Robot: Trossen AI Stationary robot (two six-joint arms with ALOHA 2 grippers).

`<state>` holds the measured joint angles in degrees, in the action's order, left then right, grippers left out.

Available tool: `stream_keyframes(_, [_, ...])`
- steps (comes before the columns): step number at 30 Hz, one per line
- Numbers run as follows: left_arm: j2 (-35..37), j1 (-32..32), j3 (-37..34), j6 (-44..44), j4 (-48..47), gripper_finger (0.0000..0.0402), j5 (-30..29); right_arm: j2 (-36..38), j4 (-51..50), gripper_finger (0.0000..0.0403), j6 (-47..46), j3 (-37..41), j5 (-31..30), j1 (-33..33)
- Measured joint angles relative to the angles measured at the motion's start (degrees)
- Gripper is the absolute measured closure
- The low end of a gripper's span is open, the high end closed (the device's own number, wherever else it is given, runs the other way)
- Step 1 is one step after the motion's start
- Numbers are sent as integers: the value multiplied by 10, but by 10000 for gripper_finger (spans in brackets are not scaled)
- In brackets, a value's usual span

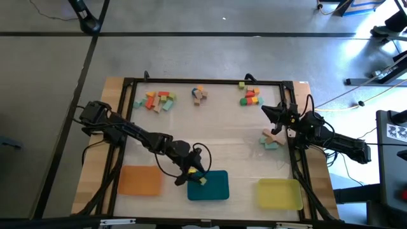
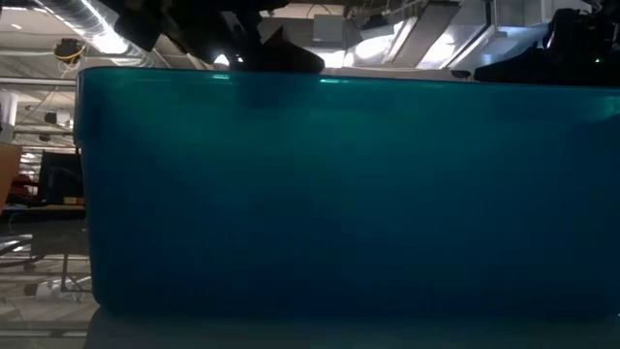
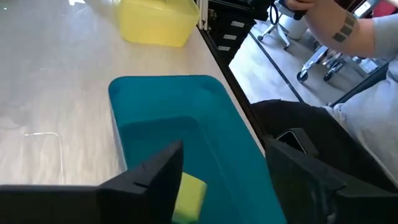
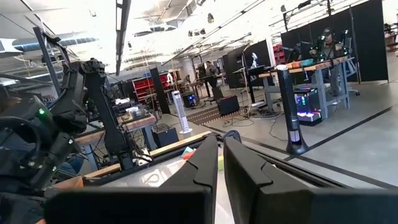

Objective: Sort blocks by size
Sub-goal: Put the light green cube block into the blue bin

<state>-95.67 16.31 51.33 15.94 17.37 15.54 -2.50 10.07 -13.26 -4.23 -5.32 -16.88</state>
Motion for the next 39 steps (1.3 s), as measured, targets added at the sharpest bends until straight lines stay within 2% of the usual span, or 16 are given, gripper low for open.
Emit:
stream_keyframes(4, [55, -22, 16, 0, -125, 171, 1, 0, 0, 375, 0, 0, 0, 0])
stream_keyframes(6, [93, -35, 22, 4, -208, 170, -26, 0, 0, 375, 0, 0, 0, 0])
stream_keyframes(9, [152, -53, 22, 7, -317, 169, -115, 0, -4, 375, 0, 0, -1, 0])
stream_keyframes(15, [246, -109, 22, 46, -467, 169, -354, 0, -13, 375, 1, 0, -1, 0])
stream_keyframes(17, [263, -137, 22, 77, -503, 169, -415, 0, -13, 375, 1, 0, -2, 0])
stream_keyframes(19, [268, -172, 22, 110, -531, 169, -451, 0, -12, 375, 1, 0, -2, 0])
stream_keyframes(31, [234, -381, -33, 177, -543, 169, -456, 0, -12, 375, 20, 0, -17, 0])
stream_keyframes(39, [183, -460, -54, 166, -486, 169, -454, 0, -22, 375, 28, 0, -17, 0])
